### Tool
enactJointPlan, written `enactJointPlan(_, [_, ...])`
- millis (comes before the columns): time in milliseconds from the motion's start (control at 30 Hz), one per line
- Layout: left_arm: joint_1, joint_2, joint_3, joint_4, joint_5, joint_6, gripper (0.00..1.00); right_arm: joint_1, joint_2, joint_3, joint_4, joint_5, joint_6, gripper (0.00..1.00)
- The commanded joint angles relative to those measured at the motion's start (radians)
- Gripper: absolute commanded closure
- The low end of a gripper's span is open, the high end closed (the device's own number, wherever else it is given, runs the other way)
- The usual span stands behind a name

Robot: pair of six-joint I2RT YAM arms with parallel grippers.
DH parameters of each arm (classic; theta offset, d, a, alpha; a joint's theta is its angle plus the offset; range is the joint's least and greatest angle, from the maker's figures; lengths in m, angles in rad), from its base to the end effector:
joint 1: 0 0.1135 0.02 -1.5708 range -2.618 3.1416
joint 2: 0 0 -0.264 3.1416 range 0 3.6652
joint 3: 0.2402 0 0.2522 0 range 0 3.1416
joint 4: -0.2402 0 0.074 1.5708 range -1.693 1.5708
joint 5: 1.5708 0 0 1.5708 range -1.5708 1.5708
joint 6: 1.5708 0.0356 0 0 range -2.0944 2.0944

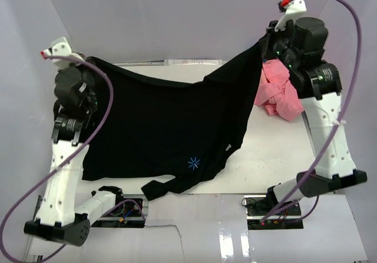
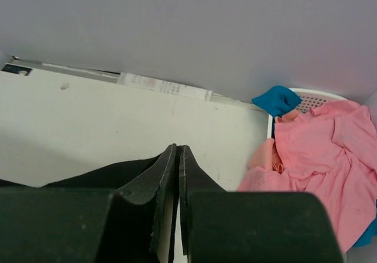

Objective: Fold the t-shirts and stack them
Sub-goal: Flatten out the tshirt

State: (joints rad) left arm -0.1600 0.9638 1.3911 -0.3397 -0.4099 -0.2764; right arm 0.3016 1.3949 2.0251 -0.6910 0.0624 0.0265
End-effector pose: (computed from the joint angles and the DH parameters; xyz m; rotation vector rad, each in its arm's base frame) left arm 0.1738 -0.0137 0.4958 -0.4139 1.4320 -0.0485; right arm 0.2352 0.0709 0.5596 -0.1766 1.6257 0.2009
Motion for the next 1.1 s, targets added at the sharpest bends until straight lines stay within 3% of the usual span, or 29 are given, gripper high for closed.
enactJointPlan(0, [0.004,0.090,0.022,0.080,-0.035,0.040,1.00,-0.001,0.039,0.009,0.140,0.099,-0.022,0.92])
enactJointPlan(167, [0.007,0.282,0.198,0.033,-0.021,0.029,1.00,-0.001,0.206,0.184,0.148,0.177,-0.080,0.92])
enactJointPlan(267, [0.011,0.361,0.325,0.018,0.002,0.025,1.00,-0.001,0.217,0.207,0.243,0.221,-0.106,0.92])
enactJointPlan(433, [0.028,0.536,0.664,-0.102,0.019,0.020,1.00,-0.002,0.222,0.258,0.430,0.286,-0.149,0.92])
enactJointPlan(633, [0.043,0.474,0.654,-0.022,-0.003,0.016,1.00,-0.002,0.083,0.103,0.671,0.330,-0.178,0.92])
enactJointPlan(767, [0.045,0.426,0.637,-0.019,-0.027,0.011,1.00,-0.002,0.009,0.066,0.679,0.320,-0.178,0.92])
enactJointPlan(933, [0.047,0.279,0.510,0.083,-0.091,0.009,1.00,-0.002,-0.120,0.020,0.745,0.277,-0.181,0.92])
enactJointPlan(1067, [0.047,0.263,0.580,-0.005,-0.127,0.013,1.00,-0.002,-0.183,0.069,0.748,0.245,-0.183,0.92])
